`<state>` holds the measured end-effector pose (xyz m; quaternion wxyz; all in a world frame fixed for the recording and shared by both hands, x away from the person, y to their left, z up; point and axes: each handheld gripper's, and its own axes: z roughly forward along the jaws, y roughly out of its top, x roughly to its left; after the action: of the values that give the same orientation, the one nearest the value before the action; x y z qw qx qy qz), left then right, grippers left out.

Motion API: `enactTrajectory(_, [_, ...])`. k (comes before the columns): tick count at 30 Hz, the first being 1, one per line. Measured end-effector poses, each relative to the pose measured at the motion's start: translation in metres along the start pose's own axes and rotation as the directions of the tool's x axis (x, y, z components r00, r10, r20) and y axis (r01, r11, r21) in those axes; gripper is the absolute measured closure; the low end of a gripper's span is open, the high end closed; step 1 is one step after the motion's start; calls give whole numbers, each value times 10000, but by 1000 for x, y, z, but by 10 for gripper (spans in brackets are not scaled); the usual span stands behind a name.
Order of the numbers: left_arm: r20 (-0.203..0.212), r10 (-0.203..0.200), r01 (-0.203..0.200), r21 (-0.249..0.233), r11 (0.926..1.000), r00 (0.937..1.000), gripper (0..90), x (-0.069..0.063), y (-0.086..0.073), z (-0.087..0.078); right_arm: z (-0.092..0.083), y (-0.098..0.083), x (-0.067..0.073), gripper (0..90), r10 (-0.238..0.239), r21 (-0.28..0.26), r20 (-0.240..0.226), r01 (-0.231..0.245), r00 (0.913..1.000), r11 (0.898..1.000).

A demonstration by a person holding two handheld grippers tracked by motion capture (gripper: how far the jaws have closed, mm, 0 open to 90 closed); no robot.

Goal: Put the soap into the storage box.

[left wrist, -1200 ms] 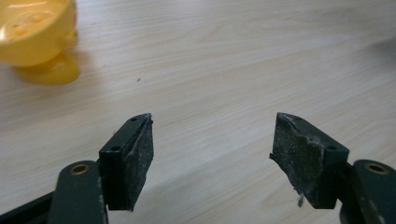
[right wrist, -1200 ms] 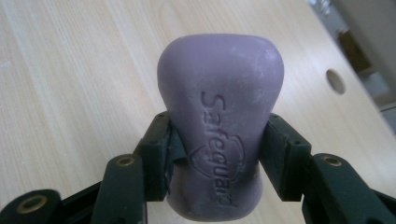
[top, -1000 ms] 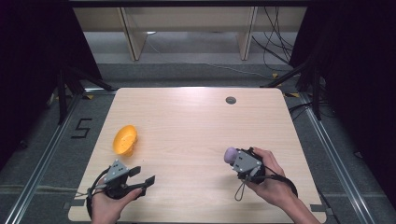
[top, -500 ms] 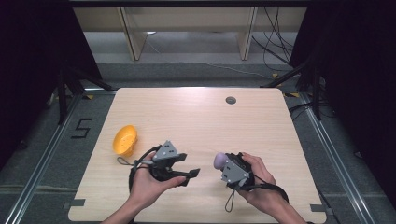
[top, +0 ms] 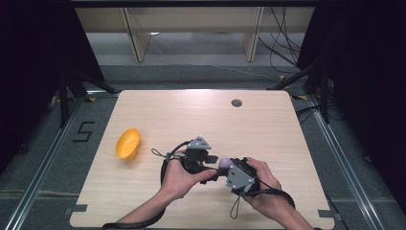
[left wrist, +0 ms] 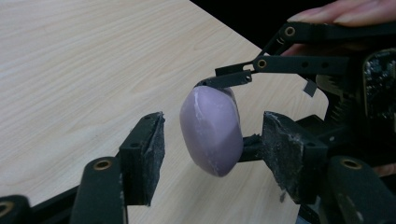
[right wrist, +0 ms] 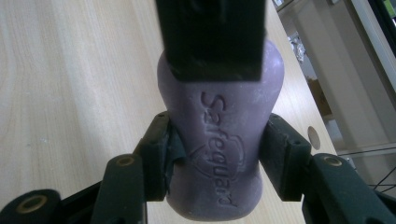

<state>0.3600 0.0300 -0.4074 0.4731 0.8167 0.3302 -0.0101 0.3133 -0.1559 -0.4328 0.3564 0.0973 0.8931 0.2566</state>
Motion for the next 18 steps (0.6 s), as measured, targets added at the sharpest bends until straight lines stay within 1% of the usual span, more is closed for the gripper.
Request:
enactTrajectory(1, [73,-53,53,9,10000,10000,406,0,1,1,0,0,-1,505,-106,-49,-17,106,9999,9999])
enactTrajectory(3, [150,-133,131,124,9998,9998,415,1,2,5,0,0,0,504,-91,-20,-9,91,10000,10000])
enactTrajectory(5, [146,-150,145,357,9993,9998,420,1,3,8,0,1,0,505,-102,-3,-9,102,9999,9999])
enactTrajectory(6, [178,-244,237,373,9990,9995,423,1,3,11,0,2,-2,505,-419,-90,-38,419,9991,9991])
enactTrajectory(7, [316,-385,372,416,9984,9988,428,1,4,12,0,2,-1,505,-291,-41,-48,291,9996,9996])
enactTrajectory(10, [398,-619,603,408,9973,9973,440,3,5,16,0,1,1,505,-59,-4,50,59,10000,10000])
enactTrajectory(11, [368,-663,646,441,9969,9971,443,3,6,17,0,2,1,504,-167,-26,87,167,9998,9999])
enactTrajectory(12, [496,-784,764,403,9963,9957,443,5,5,20,0,2,1,505,-194,-55,102,194,9998,9998])
enactTrajectory(14, [474,-858,835,492,9953,9952,446,6,5,23,0,2,2,505,-228,-75,120,229,9997,9997])
enactTrajectory(15, [500,-846,818,551,9951,9952,450,6,5,23,-1,3,3,505,17,-15,149,-16,9999,10000])
enactTrajectory(16, [528,-874,843,578,9948,9948,455,6,5,24,0,2,2,505,-227,-69,110,228,9997,9997])
enactTrajectory(17, [487,-934,907,564,9943,9944,461,6,5,25,-1,2,2,504,-243,-75,131,244,9996,9997])
enactTrajectory(18, [473,-900,873,569,9946,9948,469,6,5,26,-1,3,2,504,-247,-78,131,248,9996,9997])
